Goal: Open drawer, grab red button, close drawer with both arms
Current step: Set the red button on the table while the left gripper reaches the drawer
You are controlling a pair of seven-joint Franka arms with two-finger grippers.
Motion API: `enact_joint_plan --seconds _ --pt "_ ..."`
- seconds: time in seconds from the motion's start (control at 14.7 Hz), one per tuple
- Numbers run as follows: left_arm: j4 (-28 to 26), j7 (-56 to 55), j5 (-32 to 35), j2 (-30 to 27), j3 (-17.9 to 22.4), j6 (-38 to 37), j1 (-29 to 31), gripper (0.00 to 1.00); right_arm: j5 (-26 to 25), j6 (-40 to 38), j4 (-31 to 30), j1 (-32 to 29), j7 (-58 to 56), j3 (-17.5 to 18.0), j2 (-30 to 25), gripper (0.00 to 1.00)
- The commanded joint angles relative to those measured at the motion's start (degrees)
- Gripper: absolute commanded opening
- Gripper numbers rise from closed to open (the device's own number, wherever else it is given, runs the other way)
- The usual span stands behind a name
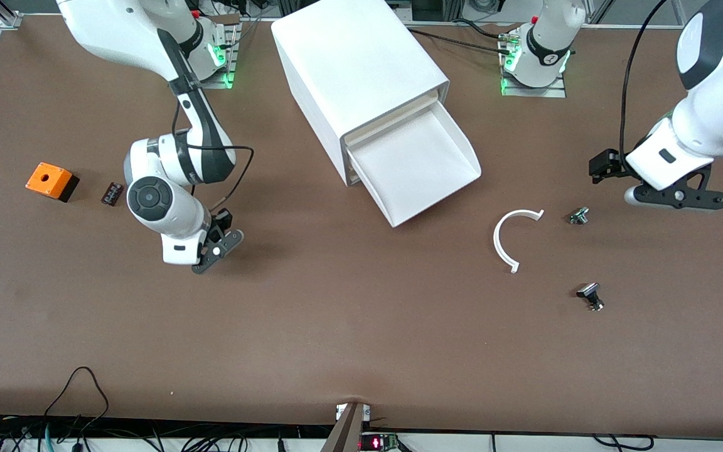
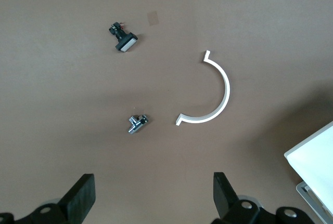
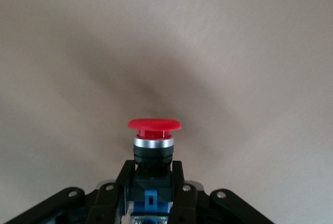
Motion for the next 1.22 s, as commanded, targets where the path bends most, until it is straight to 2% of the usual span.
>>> enact_joint_plan --seconds 0.0,0.2,0.34,0.61,0.75,1.09,1.15 --pt "3.3 -0.5 1.9 2.4 -0.2 -3.8 -0.5 1.0 0.4 6.4 -15.9 -3.0 0.5 5.6 -10.8 0.2" --pt "4.8 -0.6 1.3 2.6 0.0 -5.5 -0.6 1.0 0.4 9.3 -20.6 -3.2 -1.1 5.8 -13.0 0.2" --pt "4.6 -2.7 0.9 2.8 -1.5 -5.3 -0.7 1.0 0.4 12.1 -22.7 -4.5 -1.5 7.2 -13.5 0.2" --pt "3.4 -19.5 -5.1 3.9 -3.8 -4.2 -0.6 1.0 0.5 15.1 -23.5 -8.8 -10.0 7.4 -11.1 0.2" --pt "2.7 -25.1 -5.2 5.3 -6.1 -2.1 -0.5 1.0 0.5 16.9 -23.5 -10.0 -11.1 7.3 -9.3 0.2" --pt "-6.8 -36.8 -5.6 7.9 -10.3 13.2 -0.5 1.0 0.5 24.3 -23.5 -12.5 -16.1 7.4 -3.0 0.22" --pt "-8.7 -38.8 -5.6 8.2 -11.0 16.6 -0.5 1.0 0.7 24.5 -23.3 -12.5 -16.1 7.4 -2.6 0.35"
